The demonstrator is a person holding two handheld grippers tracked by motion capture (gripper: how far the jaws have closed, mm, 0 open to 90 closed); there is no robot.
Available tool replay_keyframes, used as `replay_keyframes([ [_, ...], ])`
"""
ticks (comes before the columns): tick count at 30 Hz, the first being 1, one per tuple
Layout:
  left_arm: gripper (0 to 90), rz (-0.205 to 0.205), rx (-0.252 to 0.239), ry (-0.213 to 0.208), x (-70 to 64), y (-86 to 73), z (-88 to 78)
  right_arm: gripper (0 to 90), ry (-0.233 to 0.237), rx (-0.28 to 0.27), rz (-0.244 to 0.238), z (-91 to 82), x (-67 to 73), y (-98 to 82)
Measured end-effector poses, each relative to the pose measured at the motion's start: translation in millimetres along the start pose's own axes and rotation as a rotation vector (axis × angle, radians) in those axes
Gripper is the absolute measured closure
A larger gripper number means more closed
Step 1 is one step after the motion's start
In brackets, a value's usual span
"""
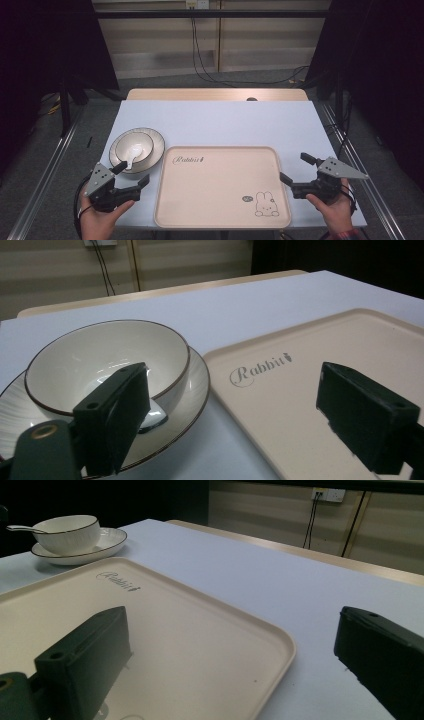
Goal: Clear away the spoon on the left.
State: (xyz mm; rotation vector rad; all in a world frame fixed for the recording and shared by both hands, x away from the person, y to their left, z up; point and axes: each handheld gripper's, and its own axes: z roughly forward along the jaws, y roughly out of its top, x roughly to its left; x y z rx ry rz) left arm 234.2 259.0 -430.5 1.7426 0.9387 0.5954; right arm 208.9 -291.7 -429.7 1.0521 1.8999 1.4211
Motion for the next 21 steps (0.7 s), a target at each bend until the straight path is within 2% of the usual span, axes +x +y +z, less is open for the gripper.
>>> replay_keyframes([
  [6,21.2,-0.014,0.009,0.027,5.9,-4.0,-1.1,1.0,-0.009,-0.005,0.009,1.0,-0.1,-0.7],
  [7,24.1,-0.013,0.018,0.043,7.0,-5.7,-1.7,1.0,-0.006,-0.008,0.007,1.5,0.4,-0.6],
  [9,25.4,-0.015,0.018,0.045,7.7,-6.5,-1.7,1.1,-0.004,-0.007,0.005,1.4,0.8,-0.6],
  [14,32.9,-0.010,0.015,0.084,11.5,-8.5,-1.6,1.1,-0.006,-0.014,0.010,-0.5,0.3,-0.1],
  [21,41.9,-0.004,0.024,0.118,17.2,-10.8,2.3,1.1,0.001,-0.008,0.001,-0.5,-0.1,-0.5],
])
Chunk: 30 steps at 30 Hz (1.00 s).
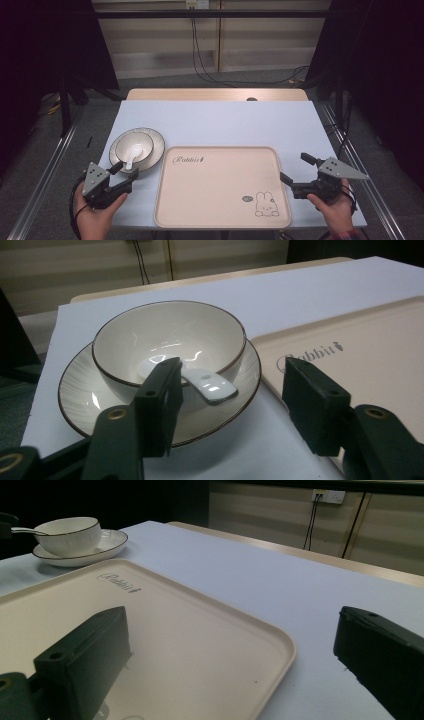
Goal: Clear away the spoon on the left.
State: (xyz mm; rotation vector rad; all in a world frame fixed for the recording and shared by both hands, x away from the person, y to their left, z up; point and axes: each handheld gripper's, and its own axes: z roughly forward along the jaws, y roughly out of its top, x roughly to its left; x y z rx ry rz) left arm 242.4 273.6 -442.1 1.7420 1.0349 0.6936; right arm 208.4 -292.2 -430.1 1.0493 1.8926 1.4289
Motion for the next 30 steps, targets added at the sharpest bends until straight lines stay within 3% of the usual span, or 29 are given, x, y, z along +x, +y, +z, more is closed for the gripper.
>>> replay_keyframes([
  [7,47.9,0.008,0.001,0.040,2.5,-1.3,3.2,1.1,0.003,0.002,0.004,0.1,0.2,-1.0],
  [13,52.6,-0.015,0.002,0.035,1.2,-2.7,7.6,1.1,-0.003,-0.001,0.007,-1.3,-0.6,-2.0],
  [23,64.4,-0.018,-0.008,0.030,3.6,-2.2,9.1,1.3,0.002,0.001,0.013,-3.9,-1.7,-3.0],
  [30,66.5,-0.030,-0.011,0.034,4.2,-1.1,10.2,1.4,-0.004,0.005,0.014,-5.1,-1.2,-4.0],
])
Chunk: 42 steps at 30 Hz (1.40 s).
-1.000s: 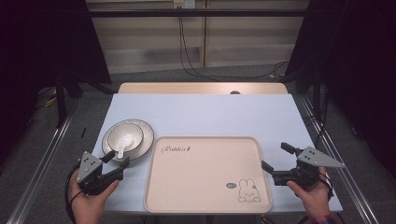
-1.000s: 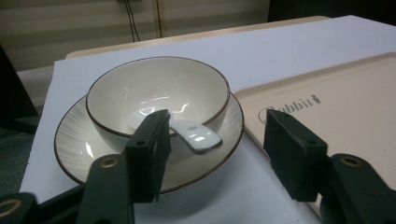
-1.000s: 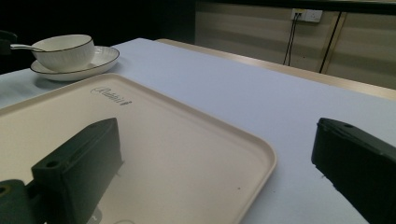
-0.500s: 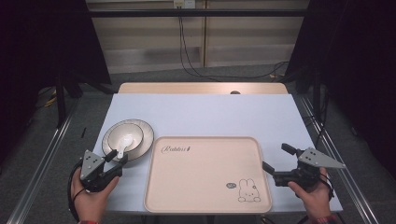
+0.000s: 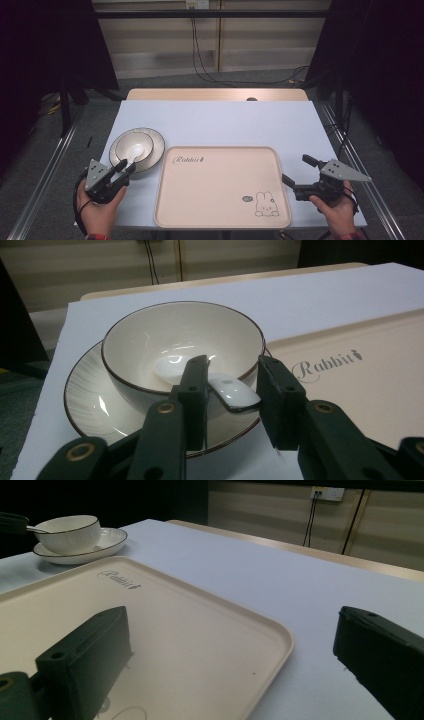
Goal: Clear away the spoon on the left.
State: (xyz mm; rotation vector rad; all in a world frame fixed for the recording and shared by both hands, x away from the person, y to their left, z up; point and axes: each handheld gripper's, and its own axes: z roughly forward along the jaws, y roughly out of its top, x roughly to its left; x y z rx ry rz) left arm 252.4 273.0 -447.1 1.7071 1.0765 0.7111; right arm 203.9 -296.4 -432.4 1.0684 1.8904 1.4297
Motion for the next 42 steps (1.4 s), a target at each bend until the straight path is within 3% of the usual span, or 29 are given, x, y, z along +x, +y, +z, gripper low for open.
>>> replay_keyframes([
  [15,79.2,-0.009,-0.023,-0.023,0.0,1.6,0.1,1.5,0.001,-0.001,-0.001,-1.5,-0.8,-0.6],
  [25,84.1,-0.020,-0.029,-0.011,0.6,3.0,-0.2,1.5,0.006,0.004,-0.005,-1.6,-0.2,-1.1],
  [33,85.1,-0.054,-0.043,-0.014,3.0,6.7,-1.7,1.3,0.004,0.000,-0.003,-0.9,-0.7,-1.5],
  [37,85.6,-0.095,-0.051,-0.039,4.2,13.3,-3.2,1.4,0.002,0.002,0.003,-1.1,-0.9,-1.7],
  [42,85.8,-0.102,-0.050,-0.040,5.0,21.8,-3.1,1.2,0.008,-0.007,0.006,-2.0,-0.7,-0.9],
])
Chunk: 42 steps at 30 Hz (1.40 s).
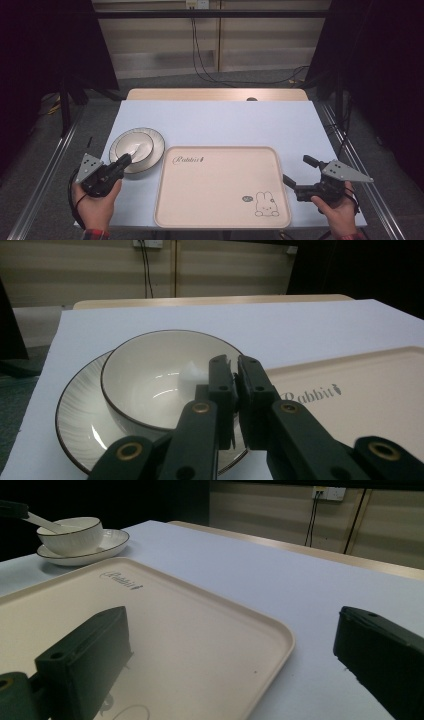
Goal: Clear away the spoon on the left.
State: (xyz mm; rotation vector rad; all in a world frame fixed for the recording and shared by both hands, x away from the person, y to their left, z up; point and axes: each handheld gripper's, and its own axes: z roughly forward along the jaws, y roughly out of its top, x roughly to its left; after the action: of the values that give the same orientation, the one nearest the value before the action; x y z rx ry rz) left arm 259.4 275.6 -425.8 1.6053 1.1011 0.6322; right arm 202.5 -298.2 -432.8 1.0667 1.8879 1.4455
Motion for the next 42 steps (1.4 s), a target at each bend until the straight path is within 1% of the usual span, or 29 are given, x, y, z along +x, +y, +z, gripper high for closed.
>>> replay_keyframes([
  [4,85.7,-0.008,0.006,-0.010,3.7,8.4,3.7,1.0,0.006,-0.001,-0.004,1.0,-0.8,-0.5],
  [5,85.8,-0.008,0.006,-0.010,3.7,8.4,3.7,1.0,0.006,-0.001,-0.004,1.0,-0.8,-0.5],
  [6,85.8,-0.013,0.002,-0.010,5.1,9.6,5.0,1.0,0.007,-0.002,-0.005,1.0,-1.4,-0.5],
  [7,85.7,-0.032,0.002,-0.010,7.9,11.3,8.6,1.0,0.005,-0.003,0.002,0.5,-1.8,-0.1],
  [8,85.7,-0.032,0.002,-0.010,7.9,11.3,8.6,1.0,0.007,-0.004,-0.004,0.1,-2.3,-0.2],
  [9,85.7,-0.041,-0.006,-0.010,9.3,12.3,10.2,1.0,0.007,-0.004,-0.004,0.1,-2.3,-0.2],
  [10,85.7,-0.045,-0.013,-0.015,10.4,14.3,12.4,1.0,-0.002,-0.007,0.003,0.0,-2.1,-0.2],
  [11,85.7,-0.047,-0.019,-0.016,11.3,18.0,15.3,1.0,0.001,-0.007,0.003,-0.4,-2.7,-0.2],
  [15,85.6,-0.041,-0.032,-0.004,11.3,23.3,21.6,0.9,0.003,-0.012,0.008,-0.4,-4.0,0.2],
  [16,85.5,-0.037,-0.050,-0.002,11.1,26.1,26.6,0.9,0.000,-0.014,0.017,-0.5,-3.7,0.2],
  [17,85.4,-0.037,-0.050,-0.002,11.1,26.1,26.6,0.9,0.000,-0.014,0.017,-0.5,-3.7,0.2],
  [18,85.4,-0.027,-0.068,0.004,10.6,28.0,31.9,0.9,0.001,-0.018,0.013,-0.9,-4.1,0.1],
  [19,85.3,-0.027,-0.068,0.004,10.6,28.0,31.9,0.9,0.001,-0.018,0.013,-0.9,-4.1,0.1],
  [20,85.3,-0.025,-0.088,0.009,9.8,28.2,35.7,0.9,0.001,-0.019,0.015,-1.5,-4.6,0.2],
  [22,85.2,-0.018,-0.104,0.021,9.2,28.4,40.0,0.9,0.005,-0.017,0.018,-1.5,-4.6,0.2],
  [23,85.2,-0.009,-0.103,0.027,9.3,28.7,42.5,0.8,0.006,-0.016,0.018,-1.5,-4.5,0.2],
  [24,85.1,-0.008,-0.118,0.037,9.7,29.2,47.2,0.8,0.002,-0.019,0.018,-1.1,-4.0,0.2],
  [27,85.1,-0.011,-0.126,0.038,10.1,29.8,51.0,0.8,0.003,-0.018,0.013,-1.0,-4.2,0.2],
  [28,85.1,-0.015,-0.129,0.031,10.6,30.1,52.8,0.8,0.006,-0.017,0.016,-1.2,-4.2,0.1],
  [29,85.0,-0.021,-0.128,0.039,10.2,30.6,54.5,0.8,0.004,-0.016,0.015,-0.8,-4.3,0.0],
  [30,85.0,-0.021,-0.130,0.037,10.6,31.2,55.9,0.8,0.007,-0.013,0.023,-1.1,-4.0,0.1],
  [32,85.0,-0.025,-0.130,0.041,11.4,32.5,59.2,0.8,0.008,-0.015,0.015,-1.2,-4.4,0.0],
  [34,85.1,-0.028,-0.133,0.046,12.1,32.9,61.8,0.8,0.010,-0.017,0.020,-1.5,-4.8,0.2],
  [35,85.1,-0.034,-0.133,0.040,12.3,32.8,63.2,0.8,0.011,-0.019,0.023,-1.2,-4.7,0.1],
  [38,85.0,-0.032,-0.137,0.048,11.8,32.3,67.6,0.9,0.007,-0.014,0.021,-1.4,-5.1,-0.4],
  [40,85.1,-0.031,-0.138,0.044,11.8,32.0,68.4,0.8,0.009,-0.015,0.021,-1.7,-5.2,-0.3],
  [41,85.0,-0.032,-0.138,0.055,11.4,31.9,69.3,0.8,0.005,-0.018,0.022,-1.8,-5.5,-0.2],
  [42,85.0,-0.033,-0.140,0.052,11.7,31.7,69.9,0.8,0.005,-0.018,0.022,-1.8,-5.5,-0.2],
])
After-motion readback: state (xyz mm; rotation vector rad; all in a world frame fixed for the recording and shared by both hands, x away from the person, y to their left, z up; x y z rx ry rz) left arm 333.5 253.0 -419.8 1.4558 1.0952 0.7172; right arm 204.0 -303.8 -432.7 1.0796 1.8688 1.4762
